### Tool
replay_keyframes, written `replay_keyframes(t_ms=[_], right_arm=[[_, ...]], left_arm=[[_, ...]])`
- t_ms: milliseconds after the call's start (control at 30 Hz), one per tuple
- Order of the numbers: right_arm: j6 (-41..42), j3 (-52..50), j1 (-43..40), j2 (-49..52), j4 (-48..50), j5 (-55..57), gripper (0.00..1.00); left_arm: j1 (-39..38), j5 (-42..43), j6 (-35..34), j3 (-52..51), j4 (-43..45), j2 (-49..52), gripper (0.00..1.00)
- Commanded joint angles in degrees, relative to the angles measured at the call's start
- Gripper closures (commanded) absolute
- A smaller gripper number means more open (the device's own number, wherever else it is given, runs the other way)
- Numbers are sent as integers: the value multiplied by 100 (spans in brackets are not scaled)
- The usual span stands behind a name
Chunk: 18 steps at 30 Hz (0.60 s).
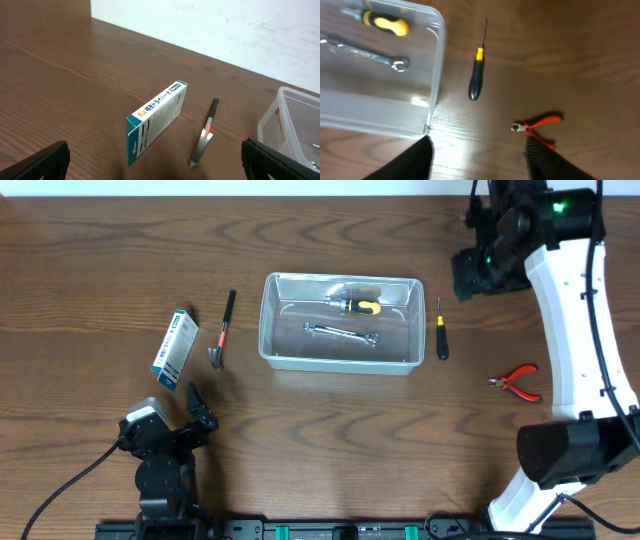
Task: Pack container
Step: 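Move the right gripper down over the small yellow-black screwdriver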
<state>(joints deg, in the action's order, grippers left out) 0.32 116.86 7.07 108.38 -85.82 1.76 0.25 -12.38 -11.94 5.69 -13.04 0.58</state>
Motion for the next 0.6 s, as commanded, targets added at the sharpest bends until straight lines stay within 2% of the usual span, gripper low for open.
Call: replay_keyframes(t_ms=[0,200,567], right_arm=[[179,-522,-35,50,216,63,53],[557,-1665,-26,50,957,61,67],[999,-3265,-31,50,2308,59,58]], left_arm=[[-22,-28,55,-140,-50,-35,2],[-22,-28,55,-140,-50,-35,2],[-22,-28,55,-140,-50,-35,2]])
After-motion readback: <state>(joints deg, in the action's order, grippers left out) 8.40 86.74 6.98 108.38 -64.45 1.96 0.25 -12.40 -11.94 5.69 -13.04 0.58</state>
